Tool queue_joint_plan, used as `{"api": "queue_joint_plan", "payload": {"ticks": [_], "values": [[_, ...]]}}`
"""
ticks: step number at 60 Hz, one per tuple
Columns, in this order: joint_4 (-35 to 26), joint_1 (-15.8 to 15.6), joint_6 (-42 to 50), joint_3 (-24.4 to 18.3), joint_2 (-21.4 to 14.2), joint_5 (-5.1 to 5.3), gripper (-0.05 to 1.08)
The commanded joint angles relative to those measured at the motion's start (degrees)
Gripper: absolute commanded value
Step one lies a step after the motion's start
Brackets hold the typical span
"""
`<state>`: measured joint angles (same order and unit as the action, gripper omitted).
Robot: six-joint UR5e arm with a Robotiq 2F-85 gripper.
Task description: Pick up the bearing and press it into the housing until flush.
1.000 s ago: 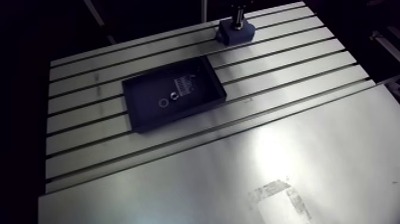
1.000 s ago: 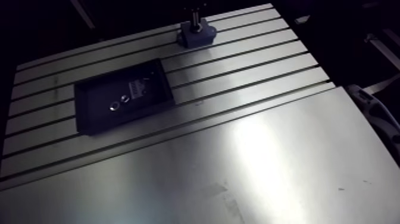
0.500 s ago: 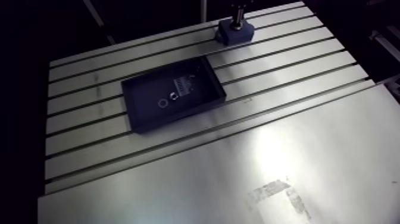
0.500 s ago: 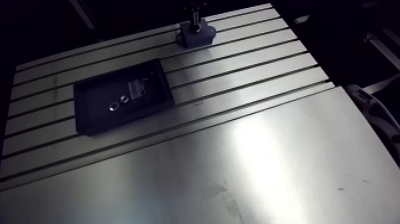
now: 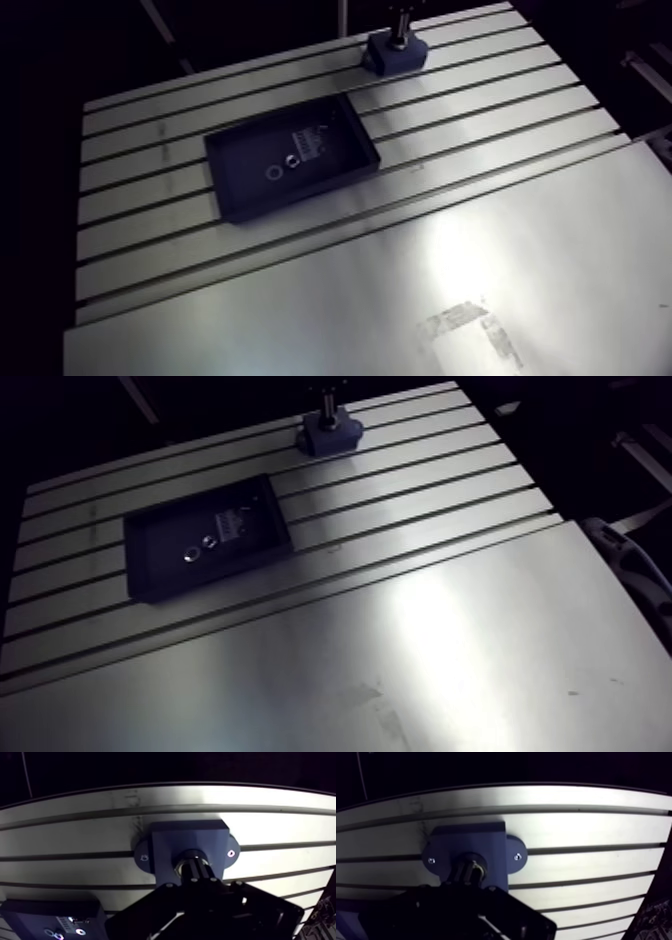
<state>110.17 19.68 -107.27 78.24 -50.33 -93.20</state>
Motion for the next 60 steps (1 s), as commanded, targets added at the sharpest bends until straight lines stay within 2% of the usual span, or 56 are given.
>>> {"api": "queue_joint_plan", "payload": {"ticks": [1, 60], "values": [[0.0, -0.1, 0.1, -0.2, 0.0, -0.01, 1.02], [0.0, -0.3, 0.2, -0.2, -0.1, 0.17, 1.02]]}}
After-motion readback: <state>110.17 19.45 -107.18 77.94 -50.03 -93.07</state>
